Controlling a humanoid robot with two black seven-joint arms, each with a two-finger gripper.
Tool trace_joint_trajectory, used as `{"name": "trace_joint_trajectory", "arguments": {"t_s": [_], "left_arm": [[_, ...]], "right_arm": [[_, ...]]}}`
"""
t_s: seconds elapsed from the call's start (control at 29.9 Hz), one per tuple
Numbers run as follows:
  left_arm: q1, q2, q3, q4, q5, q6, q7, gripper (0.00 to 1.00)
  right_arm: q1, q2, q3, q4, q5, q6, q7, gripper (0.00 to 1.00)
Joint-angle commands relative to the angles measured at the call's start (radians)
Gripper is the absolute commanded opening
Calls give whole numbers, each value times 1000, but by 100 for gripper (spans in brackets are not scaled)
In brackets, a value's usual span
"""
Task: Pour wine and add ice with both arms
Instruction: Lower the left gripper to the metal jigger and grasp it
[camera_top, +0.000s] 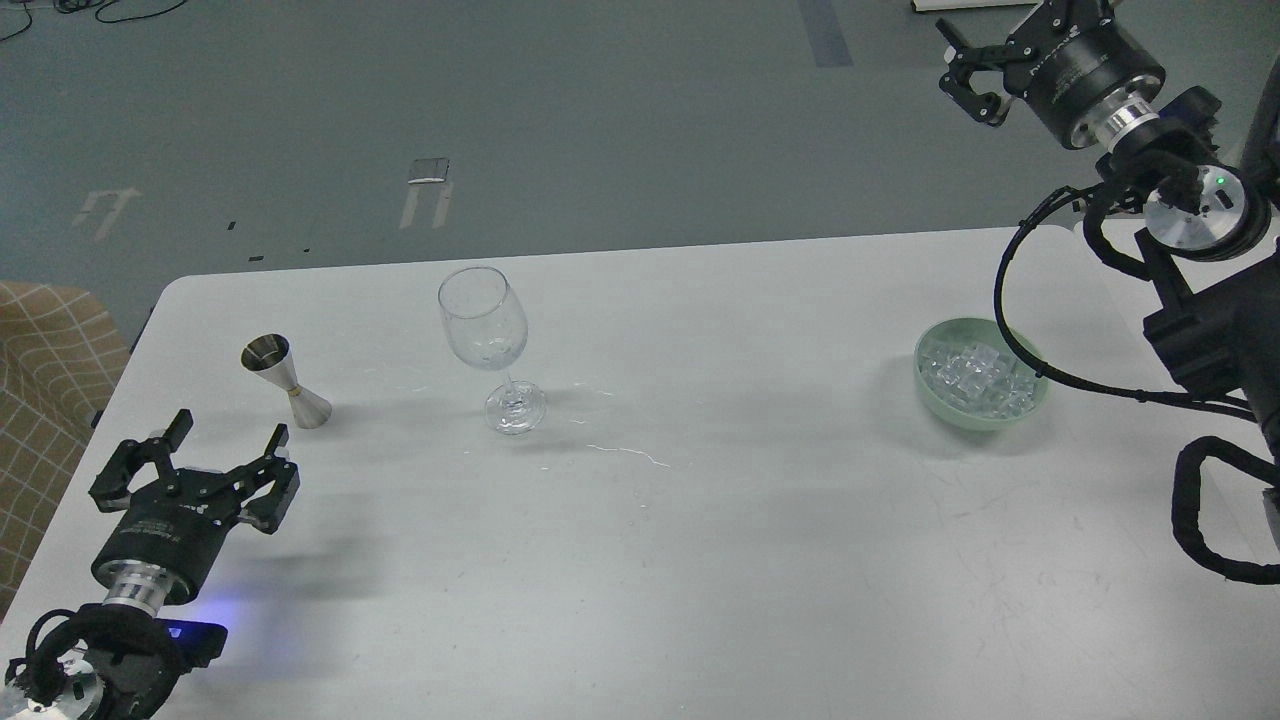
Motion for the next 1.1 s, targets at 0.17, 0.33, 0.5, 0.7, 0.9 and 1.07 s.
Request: {"name": "trace_joint_trajectory", "arguments": {"t_s": [0.17,0.33,0.5,0.7,0.9,1.07], "left_arm": [[-66,-7,8,41,11,29,3,50],[-135,-15,13,126,11,32,6,50],[-201,-33,14,248,13,28,9,53],[-264,-41,14,291,13,32,11,53],[-303,-44,16,325,14,34,11,53],[-307,-47,16,354,16,23,12,53]], "right_arm": [[-15,-7,5,1,1,-2,0,100],[-18,-8,5,1,1,-2,0,100],[-18,-8,5,-1,0,-2,0,100],[-18,-8,3,-2,0,-2,0,100],[-18,-8,3,-2,0,-2,0,100],[-18,-16,3,-2,0,-2,0,100]]}}
